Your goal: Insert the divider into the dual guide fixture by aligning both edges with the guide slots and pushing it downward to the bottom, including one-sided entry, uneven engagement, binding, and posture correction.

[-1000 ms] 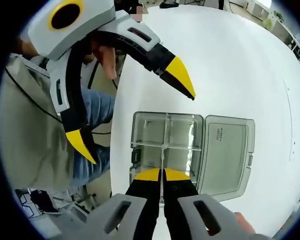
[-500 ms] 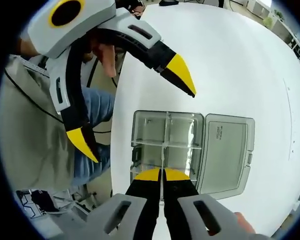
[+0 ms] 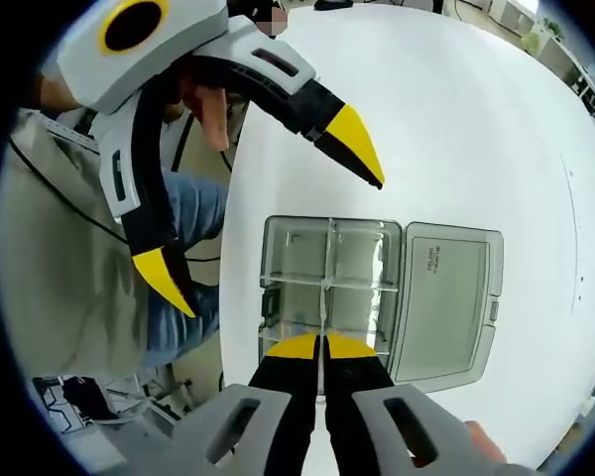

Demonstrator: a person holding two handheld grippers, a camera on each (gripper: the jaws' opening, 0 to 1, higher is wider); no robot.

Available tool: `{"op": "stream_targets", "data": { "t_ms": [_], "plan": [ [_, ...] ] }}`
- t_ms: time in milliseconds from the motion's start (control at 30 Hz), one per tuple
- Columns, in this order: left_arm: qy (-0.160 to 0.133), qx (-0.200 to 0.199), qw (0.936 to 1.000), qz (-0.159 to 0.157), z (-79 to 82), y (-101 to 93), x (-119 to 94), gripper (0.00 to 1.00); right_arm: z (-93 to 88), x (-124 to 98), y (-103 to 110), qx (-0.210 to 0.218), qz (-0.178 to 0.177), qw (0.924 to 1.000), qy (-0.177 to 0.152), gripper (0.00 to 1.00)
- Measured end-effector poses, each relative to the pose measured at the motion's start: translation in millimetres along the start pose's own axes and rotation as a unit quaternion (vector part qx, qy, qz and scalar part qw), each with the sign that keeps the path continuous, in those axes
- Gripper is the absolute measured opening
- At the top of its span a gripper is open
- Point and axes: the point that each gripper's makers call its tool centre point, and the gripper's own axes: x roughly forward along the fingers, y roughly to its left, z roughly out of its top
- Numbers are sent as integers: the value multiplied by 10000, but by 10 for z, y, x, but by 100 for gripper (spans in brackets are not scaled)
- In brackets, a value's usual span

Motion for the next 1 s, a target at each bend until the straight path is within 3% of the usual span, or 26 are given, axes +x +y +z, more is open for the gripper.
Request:
{"op": "stream_targets", "data": {
  "t_ms": [1000],
  "plan": [
    [9, -29, 10000, 24, -17, 35, -26, 80, 22, 31, -5, -30, -49, 9999, 117, 0]
  ]
}}
